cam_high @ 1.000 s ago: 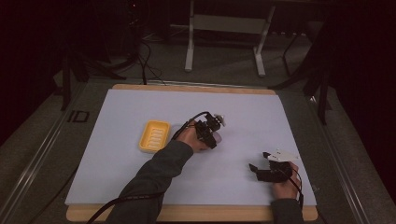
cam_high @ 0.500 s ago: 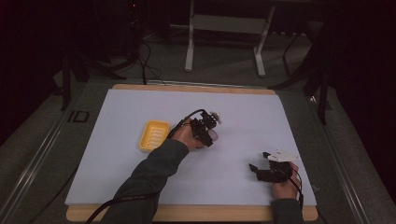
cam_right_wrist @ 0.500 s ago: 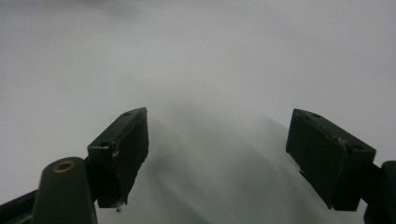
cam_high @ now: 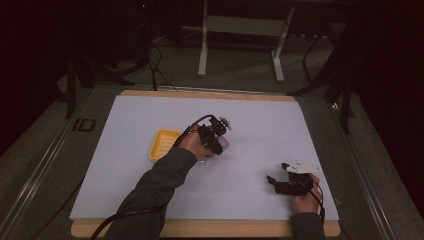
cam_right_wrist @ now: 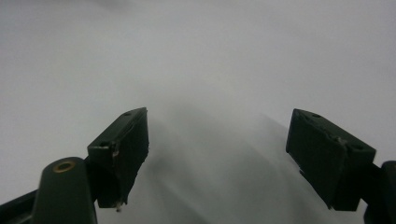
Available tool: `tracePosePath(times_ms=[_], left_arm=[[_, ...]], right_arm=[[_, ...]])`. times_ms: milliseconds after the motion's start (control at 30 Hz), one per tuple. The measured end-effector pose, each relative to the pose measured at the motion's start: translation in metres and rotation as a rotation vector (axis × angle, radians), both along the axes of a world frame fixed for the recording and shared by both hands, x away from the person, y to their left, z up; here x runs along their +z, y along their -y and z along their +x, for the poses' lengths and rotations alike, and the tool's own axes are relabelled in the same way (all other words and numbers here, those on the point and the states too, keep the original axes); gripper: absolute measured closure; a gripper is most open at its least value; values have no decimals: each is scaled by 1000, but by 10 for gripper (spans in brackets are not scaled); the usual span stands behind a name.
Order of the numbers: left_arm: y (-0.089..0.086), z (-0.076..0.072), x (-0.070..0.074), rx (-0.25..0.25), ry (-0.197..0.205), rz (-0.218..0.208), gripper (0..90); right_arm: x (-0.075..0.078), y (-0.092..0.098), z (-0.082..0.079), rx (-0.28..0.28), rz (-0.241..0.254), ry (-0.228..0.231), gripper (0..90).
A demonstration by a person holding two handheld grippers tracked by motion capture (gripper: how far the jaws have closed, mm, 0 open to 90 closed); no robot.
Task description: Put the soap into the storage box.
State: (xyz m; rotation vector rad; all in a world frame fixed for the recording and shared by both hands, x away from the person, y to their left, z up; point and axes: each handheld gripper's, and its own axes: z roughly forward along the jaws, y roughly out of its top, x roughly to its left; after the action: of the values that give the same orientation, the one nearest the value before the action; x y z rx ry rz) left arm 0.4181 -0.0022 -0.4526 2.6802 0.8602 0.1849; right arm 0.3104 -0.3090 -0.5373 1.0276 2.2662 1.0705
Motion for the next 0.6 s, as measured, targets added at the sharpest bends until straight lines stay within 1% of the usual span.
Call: tracePosePath(times_ms=[200, 400, 533, 600], left_arm=[[-7, -1, 0, 14, 2, -3, 500], [-13, 0, 2, 20, 3, 5, 500], [-18, -1, 3, 35, 5, 5, 500], [-18, -1, 3, 35, 5, 5, 500]], right_arm=[[0, 0, 0, 0, -4, 1, 208], [0, 0, 0, 0, -3, 1, 208], [0, 0, 0, 0, -1, 2, 208], [0, 0, 0, 0, -2, 3, 208]])
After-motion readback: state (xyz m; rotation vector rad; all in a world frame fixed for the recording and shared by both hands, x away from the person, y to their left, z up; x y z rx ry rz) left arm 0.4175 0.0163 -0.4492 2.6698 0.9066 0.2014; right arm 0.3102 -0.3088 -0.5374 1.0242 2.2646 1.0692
